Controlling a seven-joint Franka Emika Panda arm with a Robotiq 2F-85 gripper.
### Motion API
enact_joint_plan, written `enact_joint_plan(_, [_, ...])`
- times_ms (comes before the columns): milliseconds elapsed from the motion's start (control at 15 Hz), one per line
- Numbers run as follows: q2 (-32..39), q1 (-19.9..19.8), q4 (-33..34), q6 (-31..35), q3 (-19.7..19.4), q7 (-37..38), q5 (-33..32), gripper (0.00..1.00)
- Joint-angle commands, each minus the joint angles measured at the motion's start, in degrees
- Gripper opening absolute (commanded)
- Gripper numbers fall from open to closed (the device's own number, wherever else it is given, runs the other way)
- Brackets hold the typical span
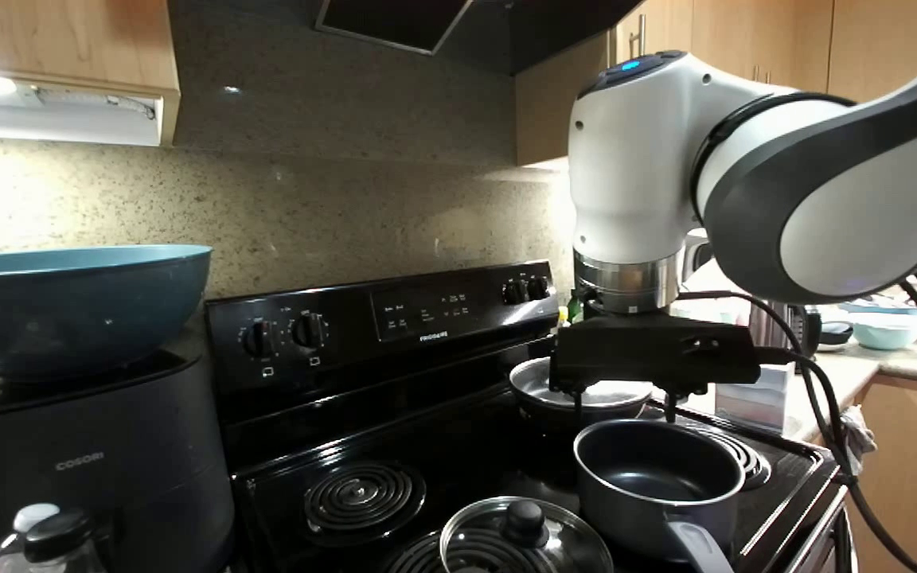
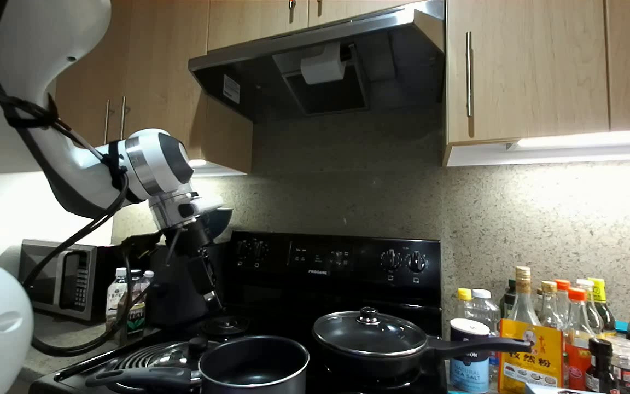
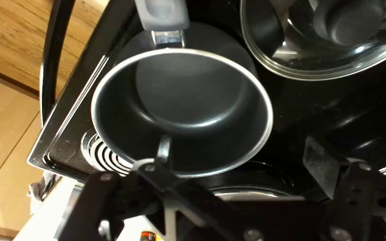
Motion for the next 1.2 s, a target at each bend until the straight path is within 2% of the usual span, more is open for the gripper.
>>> enact_joint_plan(0, [-0.7,-2.0,-0.4,0.2,2.0,-0.5,1.0,1.00])
enact_joint_plan(133, [-1.0,-2.0,-0.7,0.2,2.1,-0.2,1.0,1.00])
enact_joint_plan(333, [-1.3,-2.9,-2.0,0.1,0.0,-1.6,3.7,1.00])
enact_joint_plan(733, [-2.9,-7.0,-6.7,0.1,-3.6,-1.0,10.2,1.00])
enact_joint_plan(1000, [-4.5,-10.3,-9.7,-0.3,-5.5,0.3,12.3,1.00])
enact_joint_plan(1133, [-2.3,-11.0,-8.0,-0.1,-4.4,-0.1,11.2,1.00])
